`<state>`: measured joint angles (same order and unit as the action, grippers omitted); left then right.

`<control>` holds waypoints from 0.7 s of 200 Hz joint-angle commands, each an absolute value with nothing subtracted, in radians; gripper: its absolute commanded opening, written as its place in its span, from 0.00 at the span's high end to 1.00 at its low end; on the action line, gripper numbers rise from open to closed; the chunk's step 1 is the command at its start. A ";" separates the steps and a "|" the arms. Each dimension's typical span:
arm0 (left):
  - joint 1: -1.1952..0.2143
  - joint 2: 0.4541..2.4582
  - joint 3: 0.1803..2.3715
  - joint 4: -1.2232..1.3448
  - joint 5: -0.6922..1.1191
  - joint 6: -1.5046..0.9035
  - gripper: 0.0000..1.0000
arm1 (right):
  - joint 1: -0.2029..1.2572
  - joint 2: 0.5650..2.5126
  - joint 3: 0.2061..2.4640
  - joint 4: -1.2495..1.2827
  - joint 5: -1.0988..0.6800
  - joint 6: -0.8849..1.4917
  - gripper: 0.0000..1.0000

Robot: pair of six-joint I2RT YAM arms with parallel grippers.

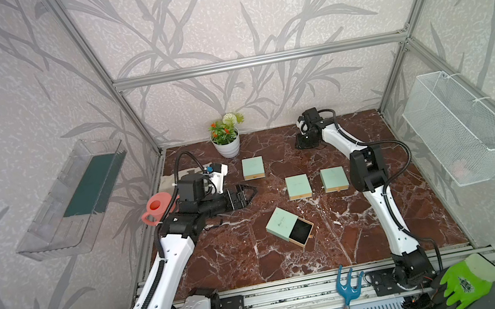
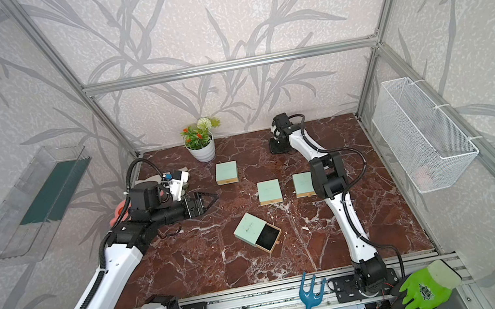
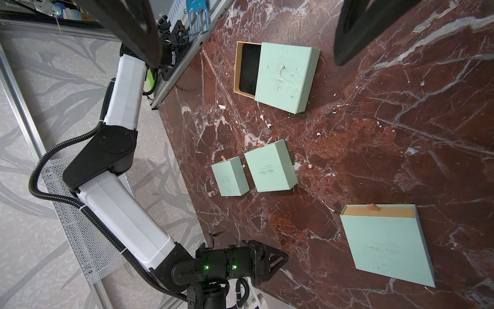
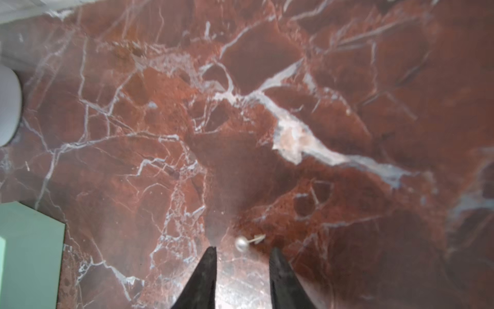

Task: Take out the earrings from the drawer-style jewelry box
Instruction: Pick up the earring from the center of the board.

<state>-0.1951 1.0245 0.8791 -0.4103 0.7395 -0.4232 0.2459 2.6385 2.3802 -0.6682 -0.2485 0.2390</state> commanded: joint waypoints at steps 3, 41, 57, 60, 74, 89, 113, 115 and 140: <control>-0.190 1.014 0.865 -0.395 0.760 -0.427 0.01 | 0.247 2.655 2.417 -0.715 -0.207 0.215 0.66; -0.191 1.015 0.864 -0.385 0.764 -0.432 0.01 | 0.249 2.664 2.421 -0.723 -0.188 0.225 0.66; -0.190 1.016 0.864 -0.385 0.764 -0.432 0.01 | 0.249 2.674 2.439 -0.727 -0.189 0.231 0.66; -0.190 1.016 0.863 -0.387 0.763 -0.431 0.01 | 0.250 2.677 2.442 -0.727 -0.189 0.232 0.66; -0.191 1.015 0.863 -0.387 0.763 -0.432 0.01 | 0.250 2.690 2.461 -0.721 -0.220 0.235 0.65; -0.190 1.017 0.863 -0.386 0.762 -0.434 0.01 | 0.250 2.711 2.490 -0.711 -0.284 0.240 0.64; -0.191 1.019 0.862 -0.385 0.762 -0.434 0.01 | 0.254 2.748 2.546 -0.728 -0.312 0.239 0.64; -0.190 1.019 0.862 -0.384 0.762 -0.433 0.01 | 0.255 2.750 2.551 -0.730 -0.312 0.240 0.64; -0.190 1.019 0.862 -0.385 0.762 -0.433 0.01 | 0.256 2.768 2.566 -0.741 -0.332 0.239 0.64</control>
<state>-0.1951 1.0245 0.8742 -0.4030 0.7441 -0.4305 0.2501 2.7354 2.5393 -0.7002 -0.2901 0.2379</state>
